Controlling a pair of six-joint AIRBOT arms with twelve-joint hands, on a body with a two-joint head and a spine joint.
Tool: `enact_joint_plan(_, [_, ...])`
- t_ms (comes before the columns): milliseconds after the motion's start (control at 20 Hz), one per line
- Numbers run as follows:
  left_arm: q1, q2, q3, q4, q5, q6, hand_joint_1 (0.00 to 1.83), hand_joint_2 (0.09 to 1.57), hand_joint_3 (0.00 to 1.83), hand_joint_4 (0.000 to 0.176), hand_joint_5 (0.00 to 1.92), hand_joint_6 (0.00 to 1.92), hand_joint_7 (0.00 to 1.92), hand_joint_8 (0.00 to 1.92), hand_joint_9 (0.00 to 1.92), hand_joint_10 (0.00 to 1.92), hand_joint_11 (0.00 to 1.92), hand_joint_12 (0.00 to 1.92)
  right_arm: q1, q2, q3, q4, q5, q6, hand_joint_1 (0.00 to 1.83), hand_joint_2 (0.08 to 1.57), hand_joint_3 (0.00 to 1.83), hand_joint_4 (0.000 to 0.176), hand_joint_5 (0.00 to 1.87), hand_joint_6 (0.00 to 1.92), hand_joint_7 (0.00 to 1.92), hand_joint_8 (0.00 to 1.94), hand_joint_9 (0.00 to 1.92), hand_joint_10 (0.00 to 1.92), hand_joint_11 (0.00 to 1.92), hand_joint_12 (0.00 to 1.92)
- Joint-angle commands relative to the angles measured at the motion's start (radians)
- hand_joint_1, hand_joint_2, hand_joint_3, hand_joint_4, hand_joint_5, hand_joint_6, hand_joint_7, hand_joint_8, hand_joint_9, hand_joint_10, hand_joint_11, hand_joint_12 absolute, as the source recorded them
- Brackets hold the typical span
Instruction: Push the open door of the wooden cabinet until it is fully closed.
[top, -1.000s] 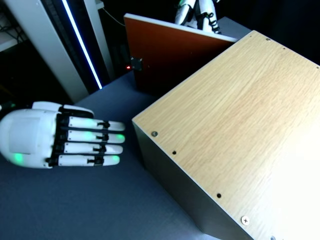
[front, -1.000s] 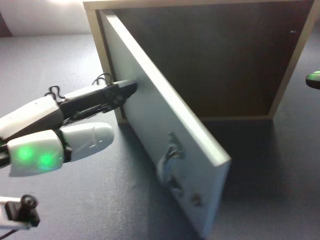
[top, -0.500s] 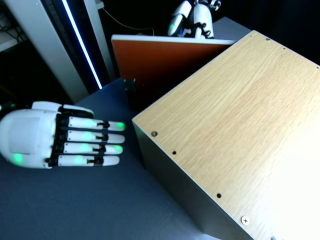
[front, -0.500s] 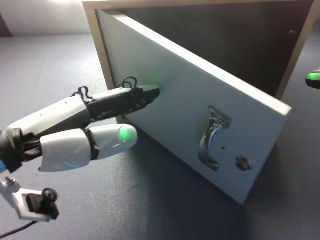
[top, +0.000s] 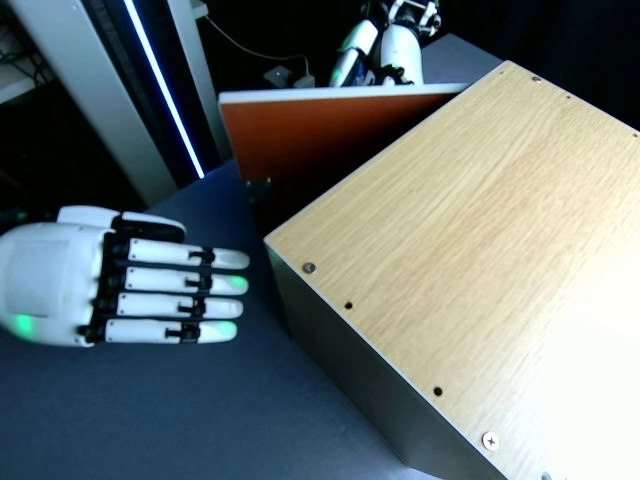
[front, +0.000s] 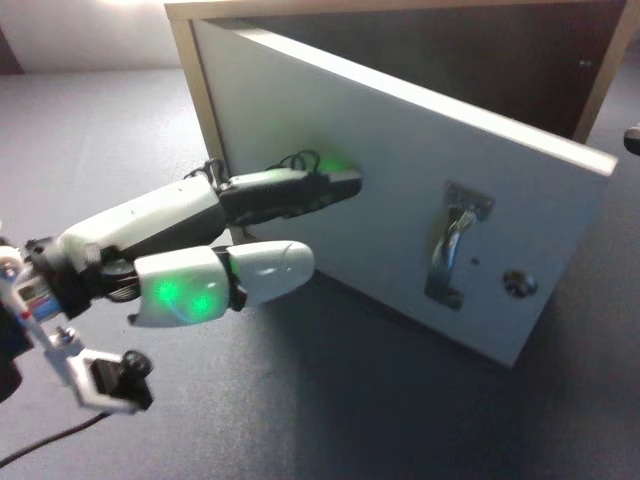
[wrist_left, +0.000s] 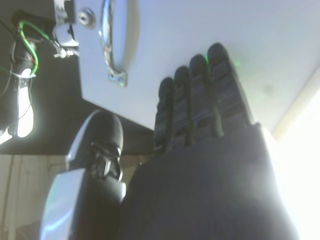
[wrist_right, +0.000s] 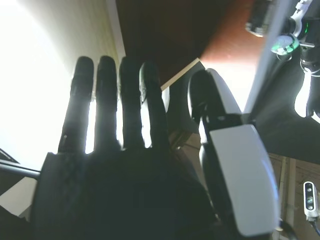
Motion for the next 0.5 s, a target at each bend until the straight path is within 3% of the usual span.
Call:
enact_joint_plan(0, [-0.018,-0.01,0.004,-0.002,-0.099,-0.006,0.45,1.47,0.0,0.0,0.25,0.0,0.25,0.0,0.25,0.0,0.24,0.02,0.011,-0.002,0.003,0.036,0.125,0.009,0.54,1.37,0.0,0.0,0.39,0.0,0.39,0.0,0.33,0.0,0.12,0.41])
enact_joint_plan(250, [-0.088,-0.058,0.051,0.025,-0.029,-0.006,0.49,1.47,0.0,0.0,0.22,0.01,0.22,0.01,0.21,0.01,0.2,0.01,0.011,-0.003,0.003,0.036,0.125,0.009,0.54,1.37,0.0,0.0,0.39,0.0,0.38,0.0,0.32,0.0,0.12,0.41])
enact_joint_plan(350, [-0.113,-0.079,0.078,0.009,-0.016,-0.006,0.36,1.48,0.0,0.0,0.15,0.0,0.13,0.0,0.15,0.0,0.19,0.01,0.011,-0.003,0.001,0.036,0.125,0.009,0.57,1.37,0.0,0.0,0.39,0.0,0.38,0.0,0.31,0.0,0.11,0.4])
enact_joint_plan(450, [-0.126,-0.089,0.093,-0.019,-0.016,-0.006,0.39,1.46,0.0,0.0,0.16,0.0,0.15,0.01,0.18,0.01,0.21,0.02,0.011,-0.004,0.001,0.036,0.125,0.009,0.53,1.37,0.0,0.0,0.38,0.0,0.36,0.0,0.29,0.0,0.1,0.38])
